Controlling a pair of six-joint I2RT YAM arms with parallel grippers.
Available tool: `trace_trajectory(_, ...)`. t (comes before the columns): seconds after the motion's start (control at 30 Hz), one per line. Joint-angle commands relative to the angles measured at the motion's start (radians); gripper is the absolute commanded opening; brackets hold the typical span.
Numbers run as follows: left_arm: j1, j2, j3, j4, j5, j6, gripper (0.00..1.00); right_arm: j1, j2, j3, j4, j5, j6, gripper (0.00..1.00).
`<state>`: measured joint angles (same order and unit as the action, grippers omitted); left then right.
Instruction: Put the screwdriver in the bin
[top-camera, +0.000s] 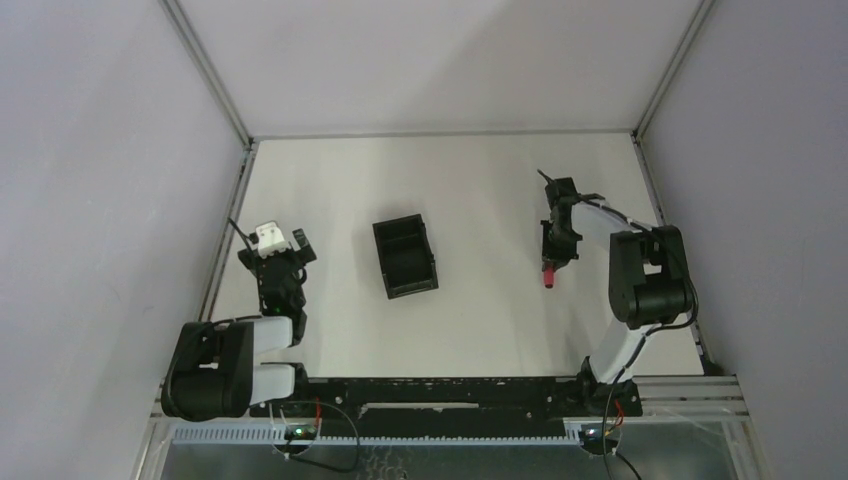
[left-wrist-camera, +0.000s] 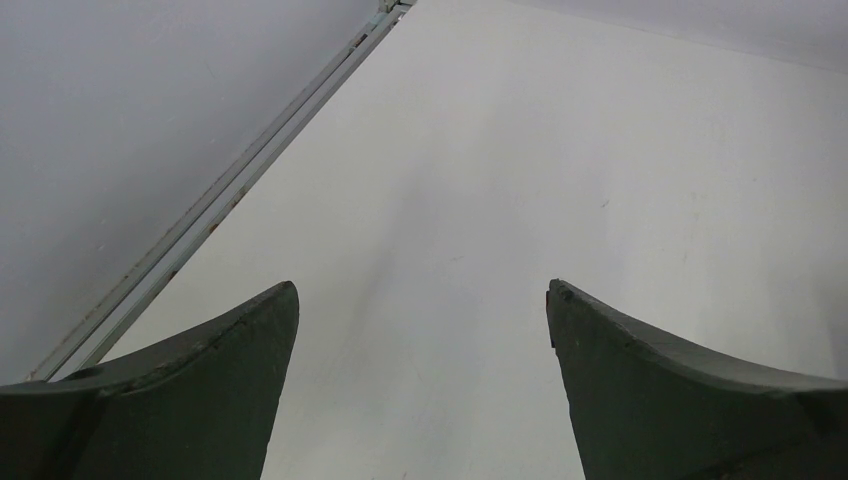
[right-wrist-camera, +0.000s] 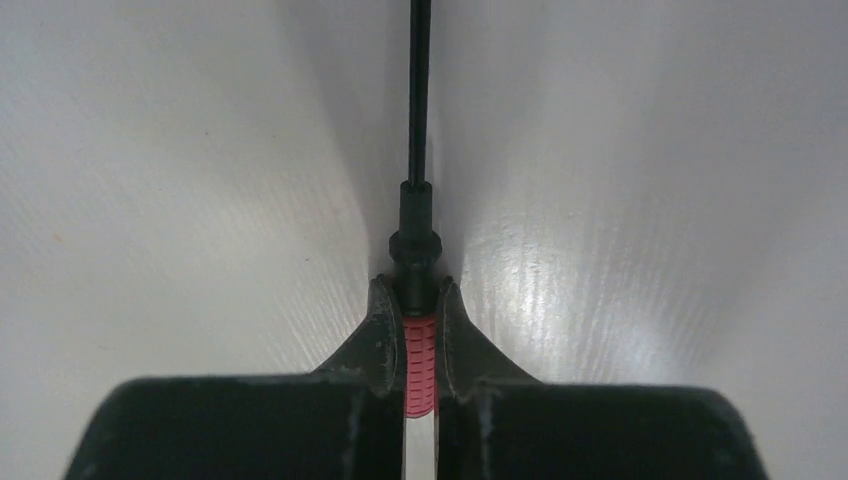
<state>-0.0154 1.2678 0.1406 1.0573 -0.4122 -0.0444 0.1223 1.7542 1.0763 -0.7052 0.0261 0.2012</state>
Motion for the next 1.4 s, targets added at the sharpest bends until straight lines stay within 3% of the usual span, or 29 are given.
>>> trace_trajectory(0.0, 0.000, -0.002, 0.042, 0.029, 0.010, 0.011, 0.98, 0.024, -0.008, 0.122, -0.128, 0.123, -0.030, 0.00)
trace_trajectory(0.23, 0.000, -0.002, 0.042, 0.029, 0.010, 0.011, 0.98, 0.033, -0.076, 0.608, -0.652, 0.122, -0.016, 0.00)
trace_trajectory(0.37, 0.000, -0.003, 0.042, 0.029, 0.010, 0.011, 0.98, 0.055, -0.091, 0.781, -0.774, 0.143, 0.026, 0.00)
trace_trajectory(0.53, 0.000, -0.003, 0.042, 0.029, 0.009, 0.012, 0.98, 0.118, -0.118, 0.789, -0.651, 0.047, 0.096, 0.00)
trace_trajectory(0.73, 0.000, -0.002, 0.041, 0.029, 0.010, 0.010, 0.98, 0.425, -0.039, 0.820, -0.364, -0.121, 0.150, 0.00)
trace_trajectory(0.9, 0.000, -0.002, 0.041, 0.029, 0.010, 0.011, 0.98, 0.634, 0.095, 0.923, -0.232, -0.145, 0.036, 0.00)
trace_trajectory(1.13, 0.000, -0.002, 0.041, 0.029, 0.009, 0.011, 0.98, 0.709, 0.216, 0.838, -0.058, -0.088, -0.090, 0.00)
trace_trajectory(1.37, 0.000, -0.002, 0.041, 0.029, 0.009, 0.011, 0.98, 0.754, 0.329, 0.800, -0.042, -0.026, -0.130, 0.00)
